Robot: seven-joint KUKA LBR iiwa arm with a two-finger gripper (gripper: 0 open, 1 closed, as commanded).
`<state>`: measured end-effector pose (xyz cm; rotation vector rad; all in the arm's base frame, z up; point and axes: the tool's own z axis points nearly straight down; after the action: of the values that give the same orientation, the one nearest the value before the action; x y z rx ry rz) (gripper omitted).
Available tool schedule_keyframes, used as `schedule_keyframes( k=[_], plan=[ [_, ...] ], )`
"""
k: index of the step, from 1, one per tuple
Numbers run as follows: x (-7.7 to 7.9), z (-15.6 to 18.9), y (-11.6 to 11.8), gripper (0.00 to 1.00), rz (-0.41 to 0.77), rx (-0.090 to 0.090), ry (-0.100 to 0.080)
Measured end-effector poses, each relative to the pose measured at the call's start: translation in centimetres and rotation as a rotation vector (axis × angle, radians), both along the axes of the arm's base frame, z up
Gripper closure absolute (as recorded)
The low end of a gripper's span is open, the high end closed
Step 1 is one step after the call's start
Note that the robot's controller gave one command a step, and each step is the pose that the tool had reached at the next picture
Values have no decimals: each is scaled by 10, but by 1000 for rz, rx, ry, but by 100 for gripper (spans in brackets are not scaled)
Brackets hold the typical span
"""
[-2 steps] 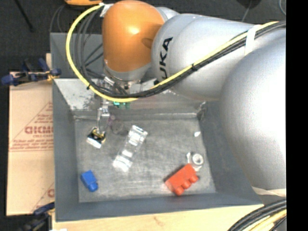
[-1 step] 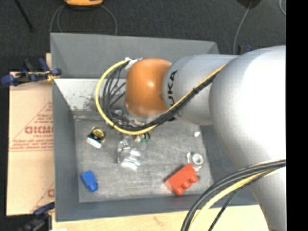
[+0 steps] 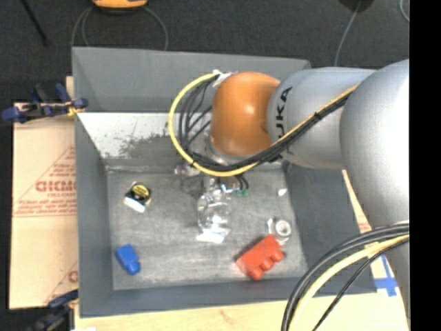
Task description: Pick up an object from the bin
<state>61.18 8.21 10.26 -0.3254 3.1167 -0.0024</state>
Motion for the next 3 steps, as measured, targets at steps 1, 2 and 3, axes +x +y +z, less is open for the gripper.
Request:
schedule_keyframes(
  k=[1,2,3],
  plan=[
    [11,-2,-56,0,286,-3,1],
    [32,-27,-38,0,563,-4,-4],
    [34,-24,-38,0,556,1,-5]
  ],
)
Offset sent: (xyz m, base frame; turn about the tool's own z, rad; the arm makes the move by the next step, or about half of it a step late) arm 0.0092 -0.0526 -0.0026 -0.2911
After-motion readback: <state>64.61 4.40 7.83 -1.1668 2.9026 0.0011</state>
